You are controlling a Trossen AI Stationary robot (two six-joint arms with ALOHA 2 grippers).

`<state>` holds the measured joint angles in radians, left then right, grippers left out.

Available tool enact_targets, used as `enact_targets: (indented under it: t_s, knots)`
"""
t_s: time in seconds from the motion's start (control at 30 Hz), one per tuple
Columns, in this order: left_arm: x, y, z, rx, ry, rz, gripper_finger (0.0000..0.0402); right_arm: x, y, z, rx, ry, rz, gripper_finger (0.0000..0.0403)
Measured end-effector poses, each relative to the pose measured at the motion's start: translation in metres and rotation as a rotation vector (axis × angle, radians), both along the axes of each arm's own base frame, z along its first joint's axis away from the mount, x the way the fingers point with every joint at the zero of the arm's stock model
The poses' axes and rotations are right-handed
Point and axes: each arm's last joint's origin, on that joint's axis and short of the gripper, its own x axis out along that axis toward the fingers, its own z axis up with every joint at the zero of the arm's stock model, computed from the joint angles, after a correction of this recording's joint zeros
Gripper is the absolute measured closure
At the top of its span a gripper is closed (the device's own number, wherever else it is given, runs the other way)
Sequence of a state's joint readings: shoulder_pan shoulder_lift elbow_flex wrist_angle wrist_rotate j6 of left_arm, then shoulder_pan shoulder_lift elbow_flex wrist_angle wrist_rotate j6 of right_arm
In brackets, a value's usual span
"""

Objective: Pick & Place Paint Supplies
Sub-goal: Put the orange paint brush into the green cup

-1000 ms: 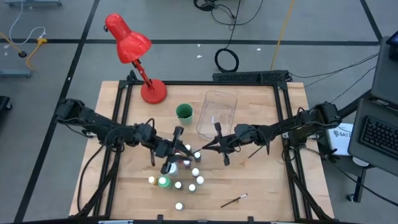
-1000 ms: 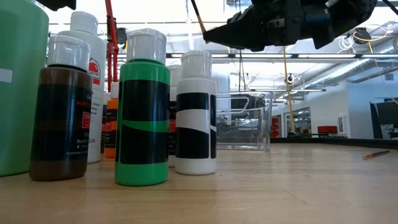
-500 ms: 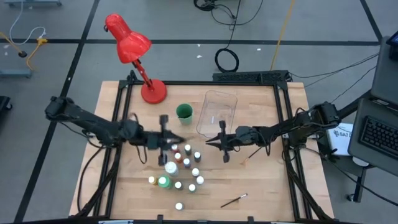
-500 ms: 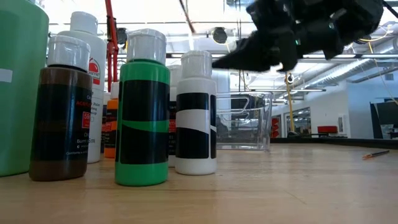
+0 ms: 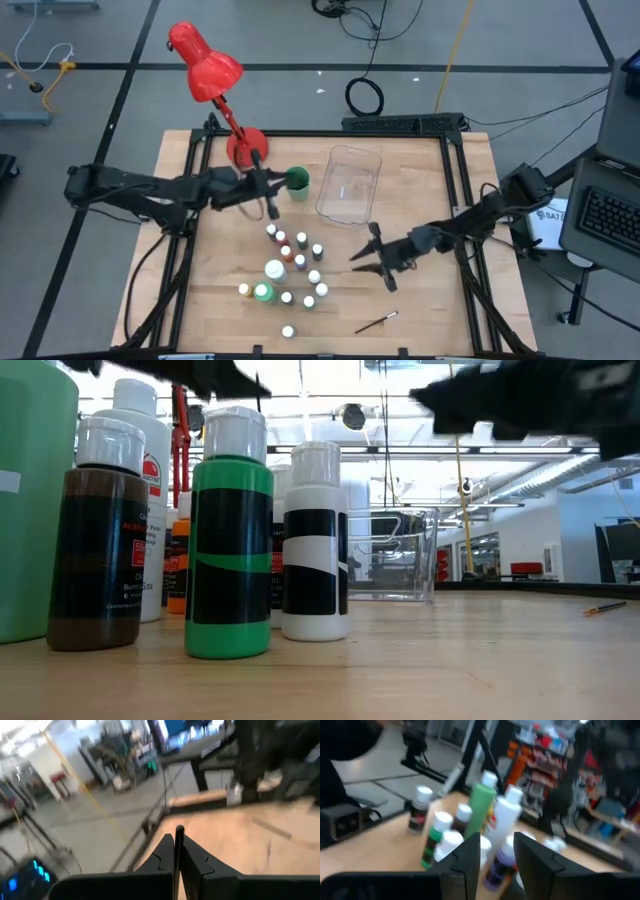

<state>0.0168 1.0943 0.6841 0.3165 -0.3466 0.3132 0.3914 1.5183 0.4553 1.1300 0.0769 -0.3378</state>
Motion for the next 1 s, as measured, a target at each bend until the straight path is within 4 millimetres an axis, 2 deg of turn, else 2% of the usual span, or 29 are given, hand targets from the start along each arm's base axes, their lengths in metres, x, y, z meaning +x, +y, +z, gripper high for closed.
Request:
enact_targets:
  t_s: [0.3, 0.57, 1.0]
  knots:
    - [0.01, 0.046, -0.042, -0.13, -0.018, 0.024, 0.0401, -0.008, 0.012, 0.0, -0.092, -0.029, 0.05, 0.0297]
    - [0.014, 0.06, -0.071, -0.181, 0.005, 0.052, 0.0401, -0.007, 0.008, 0.0, -0.094, -0.024, -0.08, 0.0298]
    - [0.023, 0.078, -0.101, -0.262, 0.046, 0.067, 0.0401, -0.007, 0.009, 0.0, -0.093, -0.023, -0.075, 0.0302]
